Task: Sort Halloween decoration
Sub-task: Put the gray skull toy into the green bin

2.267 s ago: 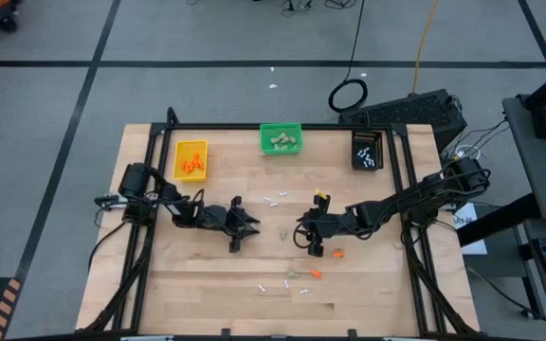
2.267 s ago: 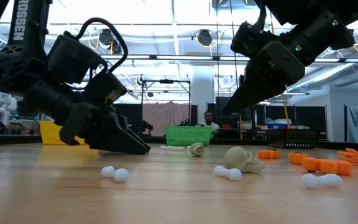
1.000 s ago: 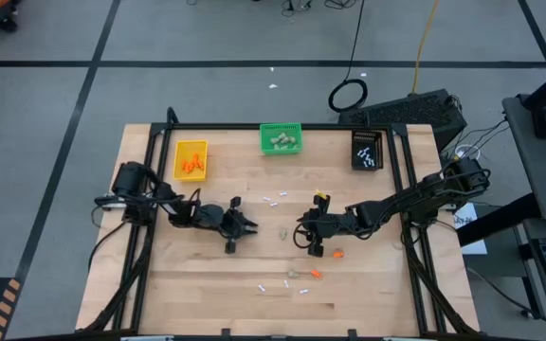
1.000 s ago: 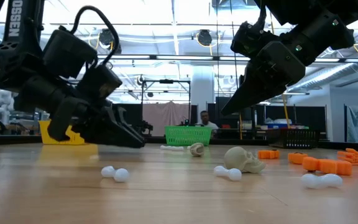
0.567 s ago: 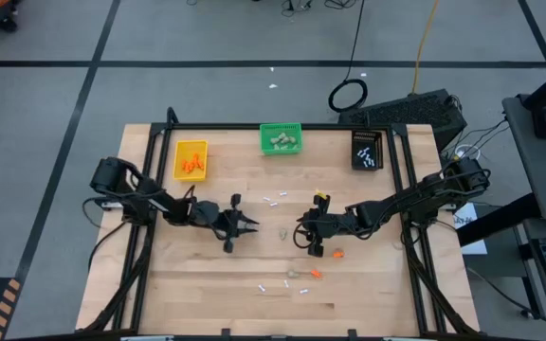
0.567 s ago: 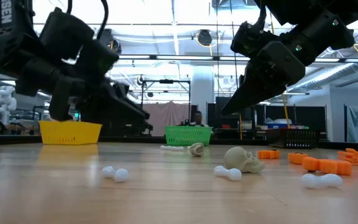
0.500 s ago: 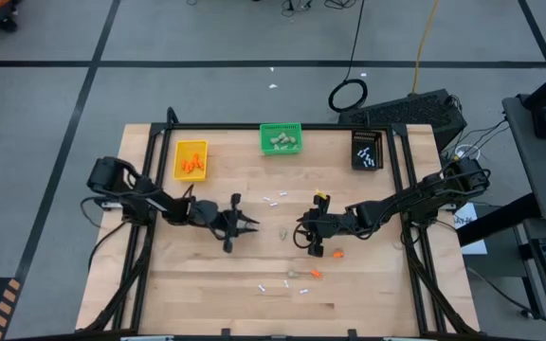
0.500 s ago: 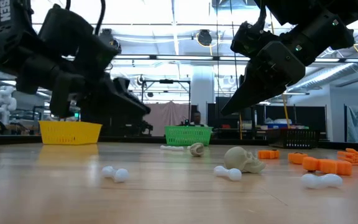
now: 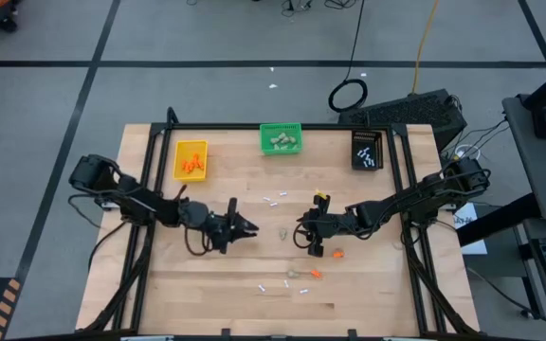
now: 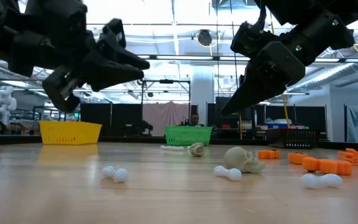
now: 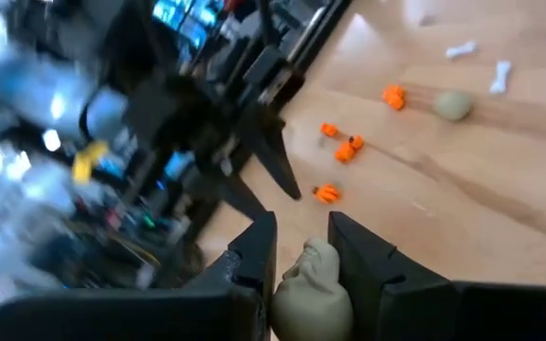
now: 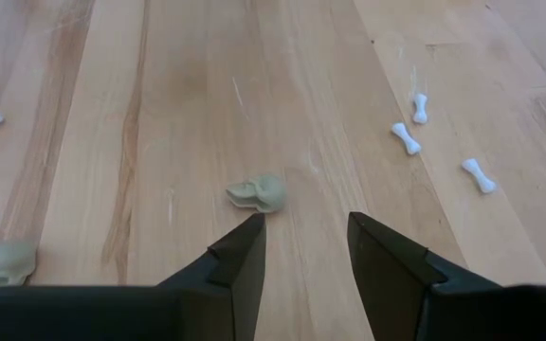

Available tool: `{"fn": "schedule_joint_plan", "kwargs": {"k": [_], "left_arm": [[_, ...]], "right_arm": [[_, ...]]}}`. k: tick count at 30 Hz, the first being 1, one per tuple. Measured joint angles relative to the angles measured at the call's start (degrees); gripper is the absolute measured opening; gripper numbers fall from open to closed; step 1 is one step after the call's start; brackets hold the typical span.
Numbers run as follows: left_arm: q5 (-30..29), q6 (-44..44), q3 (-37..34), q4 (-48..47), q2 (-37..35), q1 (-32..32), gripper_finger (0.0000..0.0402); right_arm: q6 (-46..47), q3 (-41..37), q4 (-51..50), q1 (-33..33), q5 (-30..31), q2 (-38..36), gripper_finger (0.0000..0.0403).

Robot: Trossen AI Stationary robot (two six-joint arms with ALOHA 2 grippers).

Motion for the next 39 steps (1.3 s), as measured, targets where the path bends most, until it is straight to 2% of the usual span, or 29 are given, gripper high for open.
{"fn": "schedule_joint_plan", "kwargs": {"k": [8,13,39], "left_arm": [[-0.41,21.9,1.82,0.07,-0.03,-1.43,0.0077],[-0.43,31.4,1.84,0.07,-0.03,-1.57,0.0078],[-2.01,32.07,1.84,0.2,-0.03,-1.55,0.0079]], "right_arm": [[-0.02,0.0,0.02,0.02,0.04,0.0,0.0137],[-0.02,0.0,0.02,0.02,0.04,0.0,0.0137],[-0.03,0.0,0.03,0.0,0.04,0.0,0.0137]]}}
